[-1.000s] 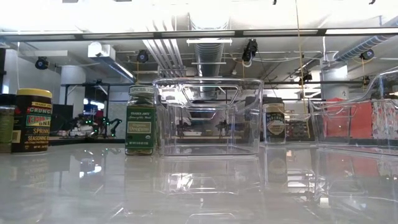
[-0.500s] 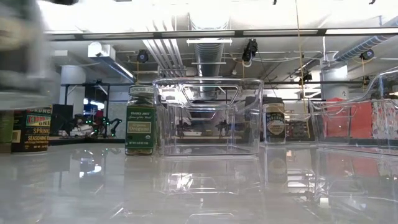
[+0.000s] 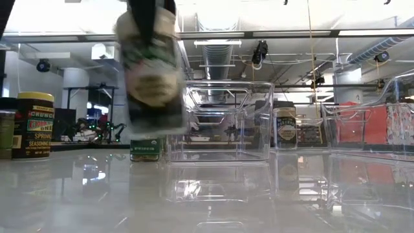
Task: Sort spices by type
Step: Put the gold seasoning bottle into the top right transparent bin
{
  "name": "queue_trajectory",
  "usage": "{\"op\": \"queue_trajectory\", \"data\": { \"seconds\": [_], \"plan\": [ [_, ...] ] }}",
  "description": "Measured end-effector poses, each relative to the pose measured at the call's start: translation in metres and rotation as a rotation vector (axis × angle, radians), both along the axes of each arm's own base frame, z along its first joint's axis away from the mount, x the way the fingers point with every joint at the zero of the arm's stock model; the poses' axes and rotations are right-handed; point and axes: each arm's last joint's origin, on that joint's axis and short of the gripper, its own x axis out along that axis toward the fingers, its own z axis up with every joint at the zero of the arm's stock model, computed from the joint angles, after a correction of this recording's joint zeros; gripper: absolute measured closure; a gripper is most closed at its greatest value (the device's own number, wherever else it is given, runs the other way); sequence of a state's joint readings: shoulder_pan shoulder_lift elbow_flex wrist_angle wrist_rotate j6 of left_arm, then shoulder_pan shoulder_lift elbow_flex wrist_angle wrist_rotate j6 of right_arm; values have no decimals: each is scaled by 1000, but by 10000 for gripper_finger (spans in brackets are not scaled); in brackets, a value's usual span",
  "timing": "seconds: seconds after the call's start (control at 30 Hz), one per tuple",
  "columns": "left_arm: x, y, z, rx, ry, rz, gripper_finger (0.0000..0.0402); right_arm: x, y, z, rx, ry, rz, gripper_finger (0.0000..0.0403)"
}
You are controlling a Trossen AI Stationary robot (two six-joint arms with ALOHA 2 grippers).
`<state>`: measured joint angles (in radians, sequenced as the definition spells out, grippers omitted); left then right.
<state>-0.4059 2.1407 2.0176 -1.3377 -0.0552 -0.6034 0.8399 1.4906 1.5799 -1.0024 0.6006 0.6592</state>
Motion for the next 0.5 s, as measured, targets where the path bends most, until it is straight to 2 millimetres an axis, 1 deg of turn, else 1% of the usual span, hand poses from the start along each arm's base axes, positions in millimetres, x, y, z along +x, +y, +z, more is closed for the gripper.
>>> {"op": "queue_trajectory", "data": {
  "seconds": [0.13,0.23,0.5],
  "plan": [
    [12,10,-13,23,17,15,144,-6,3,-1,13,13,-7,44],
    [19,13,-19,17,-2,25,144,-9,6,-3,42,21,-16,44],
    [22,13,-22,-38,7,30,144,-10,7,-5,82,50,-15,44]
  ]
}}
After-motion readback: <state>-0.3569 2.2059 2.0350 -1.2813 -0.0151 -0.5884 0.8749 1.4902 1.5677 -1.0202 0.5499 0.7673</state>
